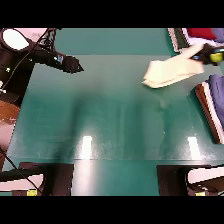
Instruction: Fold the shirts.
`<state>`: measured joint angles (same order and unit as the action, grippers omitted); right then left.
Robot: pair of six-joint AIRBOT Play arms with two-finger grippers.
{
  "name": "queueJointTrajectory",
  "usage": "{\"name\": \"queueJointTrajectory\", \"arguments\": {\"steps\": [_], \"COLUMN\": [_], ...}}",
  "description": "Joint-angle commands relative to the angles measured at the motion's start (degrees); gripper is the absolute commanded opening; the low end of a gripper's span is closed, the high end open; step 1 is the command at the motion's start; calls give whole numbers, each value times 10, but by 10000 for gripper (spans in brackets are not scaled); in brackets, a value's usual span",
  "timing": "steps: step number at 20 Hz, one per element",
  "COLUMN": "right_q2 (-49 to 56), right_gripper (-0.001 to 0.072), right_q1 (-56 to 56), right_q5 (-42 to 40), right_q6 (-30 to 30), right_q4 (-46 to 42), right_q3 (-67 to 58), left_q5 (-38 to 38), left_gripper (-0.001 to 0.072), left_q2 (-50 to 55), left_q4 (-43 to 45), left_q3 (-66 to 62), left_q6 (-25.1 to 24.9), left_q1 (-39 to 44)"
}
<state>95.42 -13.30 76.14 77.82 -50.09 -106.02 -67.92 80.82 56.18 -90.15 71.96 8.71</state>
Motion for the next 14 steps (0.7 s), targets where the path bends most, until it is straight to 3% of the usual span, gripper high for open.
{"name": "queueJointTrajectory", "arguments": {"steps": [1,5,8,14], "right_q2": [-14,-12,-12,-23], "right_gripper": [10,10,10,10], "right_q1": [-108,-155,-167,-172], "right_q5": [-52,-113,-152,-139], "right_q6": [2,-7,-40,-80], "right_q4": [-6,0,80,79], "right_q3": [0,-1,-14,-126], "left_q5": [5,3,3,4], "left_gripper": [26,26,26,26], "left_q2": [0,0,0,0], "left_q4": [-9,-9,-9,-9], "left_q3": [0,0,0,0], "left_q6": [3,18,17,17], "left_q1": [5,5,5,5]}}
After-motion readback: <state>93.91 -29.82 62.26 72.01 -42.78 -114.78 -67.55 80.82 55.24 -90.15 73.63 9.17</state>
